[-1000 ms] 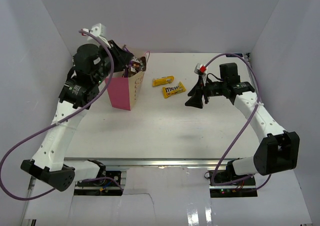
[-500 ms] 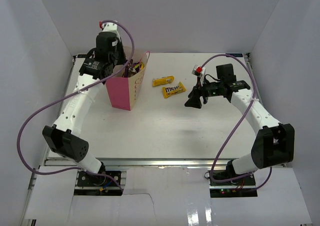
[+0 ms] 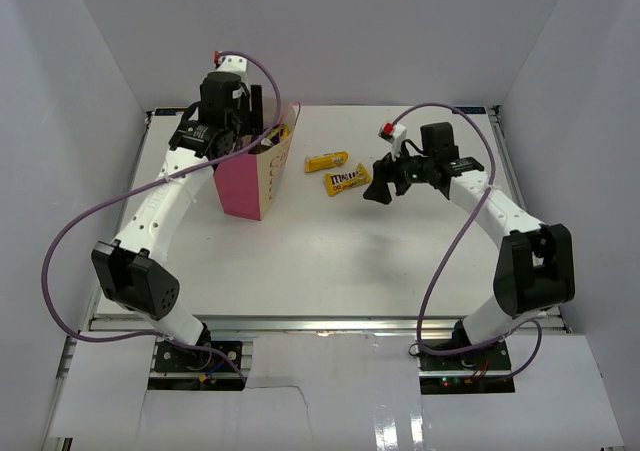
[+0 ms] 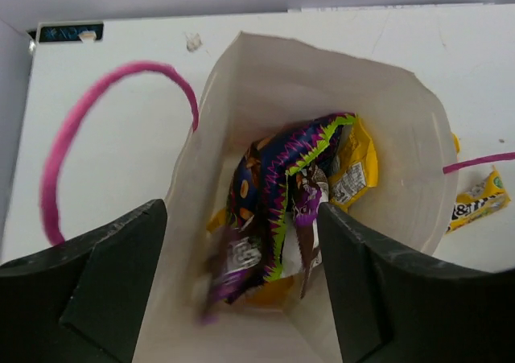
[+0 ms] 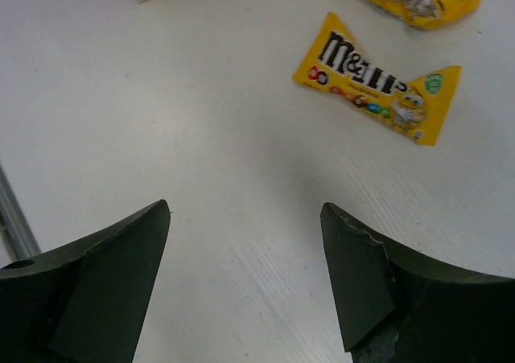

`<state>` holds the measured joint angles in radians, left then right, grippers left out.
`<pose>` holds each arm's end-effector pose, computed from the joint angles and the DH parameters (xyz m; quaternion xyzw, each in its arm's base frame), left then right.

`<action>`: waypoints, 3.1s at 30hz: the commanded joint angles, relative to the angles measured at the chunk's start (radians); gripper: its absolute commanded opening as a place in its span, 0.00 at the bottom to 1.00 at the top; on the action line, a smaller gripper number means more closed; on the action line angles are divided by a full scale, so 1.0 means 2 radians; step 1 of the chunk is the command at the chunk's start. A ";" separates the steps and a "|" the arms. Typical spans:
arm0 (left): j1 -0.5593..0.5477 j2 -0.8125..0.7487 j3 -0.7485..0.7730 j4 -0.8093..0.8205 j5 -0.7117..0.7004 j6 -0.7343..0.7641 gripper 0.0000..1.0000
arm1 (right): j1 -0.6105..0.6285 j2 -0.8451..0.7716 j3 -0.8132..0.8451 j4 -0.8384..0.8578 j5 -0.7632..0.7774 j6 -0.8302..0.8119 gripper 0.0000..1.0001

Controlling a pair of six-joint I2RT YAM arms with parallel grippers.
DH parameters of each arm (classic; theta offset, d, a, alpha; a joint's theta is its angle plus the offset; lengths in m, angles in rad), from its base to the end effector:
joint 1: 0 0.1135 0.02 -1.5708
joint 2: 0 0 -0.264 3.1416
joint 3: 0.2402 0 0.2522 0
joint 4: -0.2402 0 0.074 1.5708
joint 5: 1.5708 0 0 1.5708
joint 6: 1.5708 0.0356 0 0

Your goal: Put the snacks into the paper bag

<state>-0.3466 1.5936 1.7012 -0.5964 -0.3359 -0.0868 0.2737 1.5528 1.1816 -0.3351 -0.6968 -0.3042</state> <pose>0.3408 -0.1106 0.4129 0.0241 0.8492 0.0308 0.5267 0.3234 0.1145 0.2788 -0.3803 0.7773 0.3040 0.3984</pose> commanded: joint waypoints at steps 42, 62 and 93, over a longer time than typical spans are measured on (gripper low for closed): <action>-0.011 -0.355 -0.490 0.248 0.344 -0.482 0.98 | 0.039 0.331 0.327 -0.270 0.016 -0.535 0.23; -0.157 -0.068 -0.380 0.363 0.296 -0.507 0.98 | 0.056 -0.029 -0.064 -0.004 -0.199 -0.016 0.12; -0.153 -0.148 -0.140 0.105 0.154 -0.268 0.34 | 0.033 -0.091 -0.019 -0.054 -0.153 -0.079 0.61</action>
<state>-0.6754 1.3808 1.2449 -0.2642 0.0834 -0.8467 0.3695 1.4040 1.0927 -0.3702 -1.0275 -0.3775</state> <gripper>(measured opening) 0.344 0.604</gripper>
